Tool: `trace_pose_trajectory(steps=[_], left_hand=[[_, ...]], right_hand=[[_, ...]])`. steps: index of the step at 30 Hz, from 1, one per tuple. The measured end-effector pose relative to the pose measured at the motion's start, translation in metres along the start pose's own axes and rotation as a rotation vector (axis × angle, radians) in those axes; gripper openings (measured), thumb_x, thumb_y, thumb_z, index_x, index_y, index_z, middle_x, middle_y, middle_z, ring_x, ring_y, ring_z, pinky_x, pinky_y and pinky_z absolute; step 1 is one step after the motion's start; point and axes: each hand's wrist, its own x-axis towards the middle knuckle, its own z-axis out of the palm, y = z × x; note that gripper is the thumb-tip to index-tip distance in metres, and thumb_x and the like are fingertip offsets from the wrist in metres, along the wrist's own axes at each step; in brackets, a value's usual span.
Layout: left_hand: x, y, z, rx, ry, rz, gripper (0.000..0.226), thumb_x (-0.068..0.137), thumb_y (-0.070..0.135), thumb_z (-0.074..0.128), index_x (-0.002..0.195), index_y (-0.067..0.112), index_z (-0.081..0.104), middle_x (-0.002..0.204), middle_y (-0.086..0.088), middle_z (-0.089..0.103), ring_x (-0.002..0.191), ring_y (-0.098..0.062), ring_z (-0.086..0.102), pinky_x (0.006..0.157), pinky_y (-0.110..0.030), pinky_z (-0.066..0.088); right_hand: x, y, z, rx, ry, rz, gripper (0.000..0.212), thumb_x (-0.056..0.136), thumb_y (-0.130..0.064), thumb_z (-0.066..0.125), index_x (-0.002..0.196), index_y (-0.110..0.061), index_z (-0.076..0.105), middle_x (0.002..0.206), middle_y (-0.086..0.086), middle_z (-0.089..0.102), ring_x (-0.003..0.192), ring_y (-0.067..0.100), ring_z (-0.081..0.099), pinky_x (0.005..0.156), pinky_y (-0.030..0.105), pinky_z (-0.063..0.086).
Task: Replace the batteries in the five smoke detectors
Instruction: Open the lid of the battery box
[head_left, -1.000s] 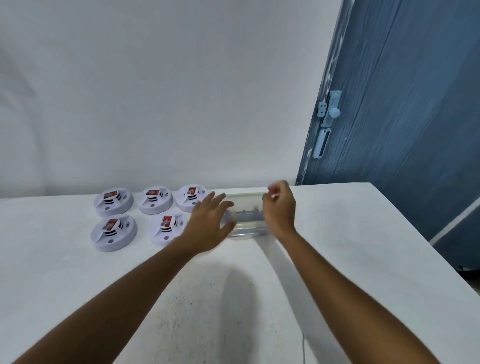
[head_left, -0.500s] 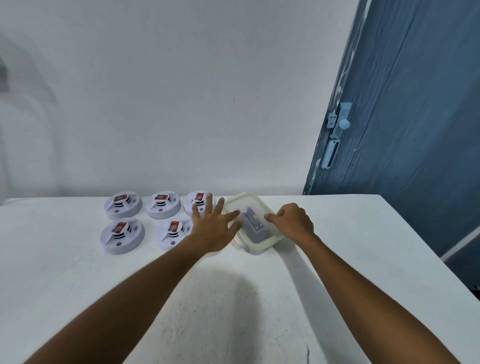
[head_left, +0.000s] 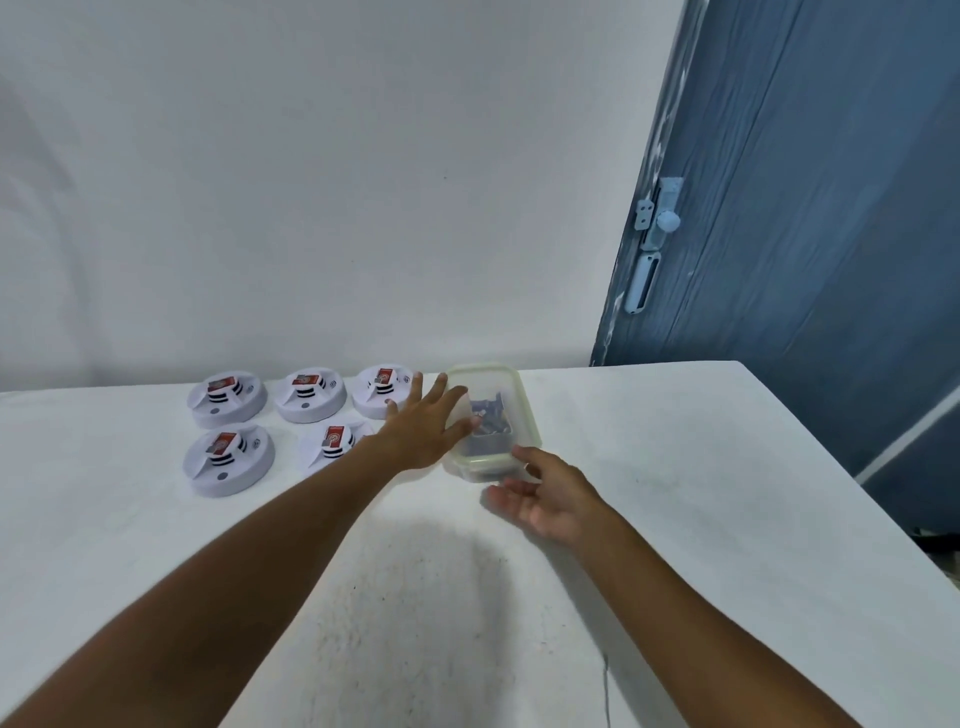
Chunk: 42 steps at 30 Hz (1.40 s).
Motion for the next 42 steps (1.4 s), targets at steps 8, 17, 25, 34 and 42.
trace_pose_trajectory(steps=[8, 17, 25, 34, 42], left_hand=[[-0.003, 0.0, 0.002, 0.02, 0.013, 0.009, 0.062, 0.097, 0.057, 0.028, 0.15, 0.026, 0.021, 0.163, -0.002, 0.003, 0.148, -0.032, -0.007, 0.111, -0.066, 0.01], [-0.004, 0.001, 0.003, 0.043, 0.018, 0.013, 0.062, 0.098, 0.057, 0.025, 0.151, 0.027, 0.018, 0.163, -0.004, 0.001, 0.148, -0.033, -0.006, 0.111, -0.066, 0.011], [-0.008, 0.007, 0.001, -0.001, 0.063, 0.018, 0.054, 0.099, 0.052, 0.032, 0.146, 0.026, 0.032, 0.161, -0.008, 0.011, 0.148, -0.035, -0.003, 0.11, -0.065, 0.015], [-0.056, 0.024, 0.028, 0.027, 0.136, 0.181, 0.076, 0.085, 0.069, 0.008, 0.153, 0.035, 0.013, 0.162, 0.001, -0.005, 0.147, -0.026, -0.018, 0.115, -0.061, -0.001], [-0.067, 0.016, 0.024, 0.133, 0.063, 0.068, 0.054, 0.097, 0.059, 0.015, 0.149, 0.046, 0.006, 0.16, 0.009, -0.015, 0.144, -0.025, -0.026, 0.112, -0.066, -0.009]], right_hand=[[-0.001, 0.037, 0.03, 0.335, 0.145, -0.04, 0.032, 0.08, -0.005, 0.075, 0.107, 0.003, 0.059, 0.104, 0.021, 0.068, 0.09, 0.033, 0.068, 0.085, 0.041, 0.057], [0.007, 0.052, 0.034, 0.325, 0.212, -0.216, 0.035, 0.08, -0.011, 0.077, 0.109, 0.0, 0.062, 0.099, 0.016, 0.068, 0.078, 0.022, 0.069, 0.078, 0.032, 0.059], [-0.006, 0.043, 0.03, -0.117, 0.461, -0.596, 0.04, 0.081, -0.003, 0.07, 0.108, -0.015, 0.044, 0.097, 0.003, 0.049, 0.086, 0.02, 0.055, 0.071, 0.013, 0.049], [0.056, -0.044, 0.074, -1.405, 0.085, -1.087, 0.043, 0.089, -0.001, 0.041, 0.121, -0.017, 0.063, 0.133, 0.005, 0.055, 0.127, 0.022, 0.044, 0.107, 0.034, 0.036], [0.091, -0.058, 0.079, -2.089, 0.012, -0.816, 0.045, 0.102, -0.035, 0.026, 0.147, -0.033, 0.034, 0.154, 0.004, 0.032, 0.14, 0.029, 0.029, 0.114, 0.048, 0.018]])
